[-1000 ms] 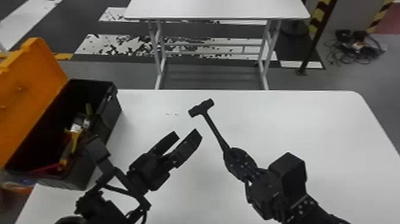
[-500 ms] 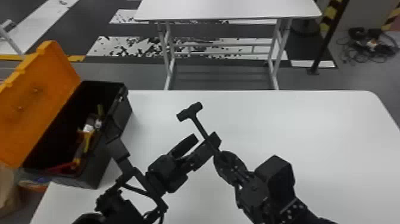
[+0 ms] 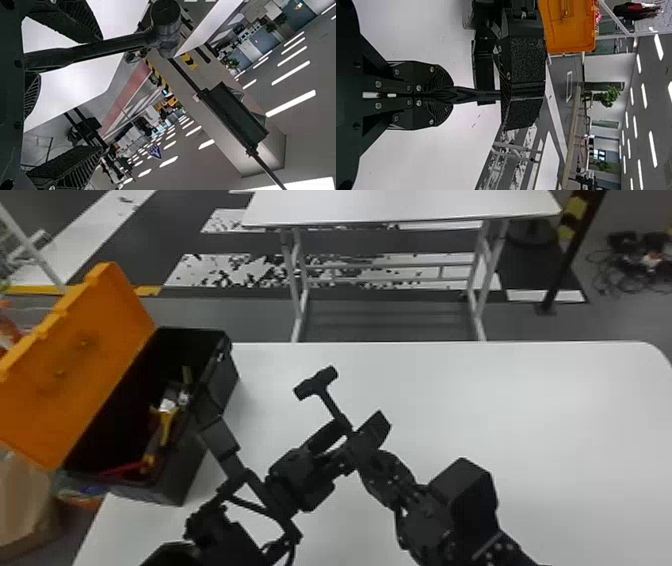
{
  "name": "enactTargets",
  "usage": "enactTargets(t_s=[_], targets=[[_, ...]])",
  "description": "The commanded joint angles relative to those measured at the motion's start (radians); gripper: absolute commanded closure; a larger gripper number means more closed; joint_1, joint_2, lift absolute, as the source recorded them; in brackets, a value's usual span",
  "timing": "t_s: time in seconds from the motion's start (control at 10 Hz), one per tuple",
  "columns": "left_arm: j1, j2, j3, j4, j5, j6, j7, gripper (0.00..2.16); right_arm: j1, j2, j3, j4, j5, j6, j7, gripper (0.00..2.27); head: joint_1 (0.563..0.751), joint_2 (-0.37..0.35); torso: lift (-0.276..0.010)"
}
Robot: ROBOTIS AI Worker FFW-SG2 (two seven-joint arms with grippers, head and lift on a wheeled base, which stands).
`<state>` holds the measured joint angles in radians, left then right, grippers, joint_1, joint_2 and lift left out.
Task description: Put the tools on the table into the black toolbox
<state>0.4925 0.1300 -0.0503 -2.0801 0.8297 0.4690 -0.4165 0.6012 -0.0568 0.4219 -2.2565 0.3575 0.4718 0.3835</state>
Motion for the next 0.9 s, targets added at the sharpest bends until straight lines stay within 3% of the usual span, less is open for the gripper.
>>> enactTargets(t_s=[0.0, 0.1, 0.3, 0.4, 0.5, 0.7, 0.8], targets=[[0.000, -0.001, -0.002, 0.002, -0.001, 0.000, 0.002, 0.08, 0.000, 0.000, 0.006, -0.002, 0.000, 0.000, 0.000, 2.25, 0.695, 0.134, -0.075], [0.000, -0.001, -0.003, 0.006, 0.000, 0.000, 0.004, 0.14, 0.000, 0.000, 0.006, -0.002, 0.000, 0.000, 0.000, 2.25, 0.695, 0.137, -0.075], [-0.002, -0.001, -0.003, 0.017, 0.003, 0.000, -0.001, 0.51, 0.003, 0.000, 0.005, -0.009, 0.000, 0.015, 0.000, 2.25, 0.695, 0.138, -0.075], [-0.008, -0.001, 0.000, 0.025, -0.004, 0.000, -0.013, 0.80, 0.006, -0.001, 0.003, -0.017, 0.000, 0.025, 0.000, 2.25, 0.695, 0.137, -0.075], [-0.011, 0.000, 0.004, 0.031, -0.006, 0.000, -0.013, 1.21, 0.008, -0.001, -0.002, -0.018, 0.000, 0.031, 0.000, 2.25, 0.695, 0.134, -0.075], [-0.031, 0.000, 0.014, 0.060, -0.018, 0.000, -0.045, 1.43, 0.008, 0.000, -0.005, -0.023, 0.000, 0.040, 0.000, 2.25, 0.695, 0.132, -0.075], [-0.038, 0.002, 0.017, 0.074, -0.026, -0.003, -0.059, 2.01, 0.008, 0.000, -0.005, -0.023, 0.000, 0.046, 0.000, 2.25, 0.695, 0.131, -0.075]])
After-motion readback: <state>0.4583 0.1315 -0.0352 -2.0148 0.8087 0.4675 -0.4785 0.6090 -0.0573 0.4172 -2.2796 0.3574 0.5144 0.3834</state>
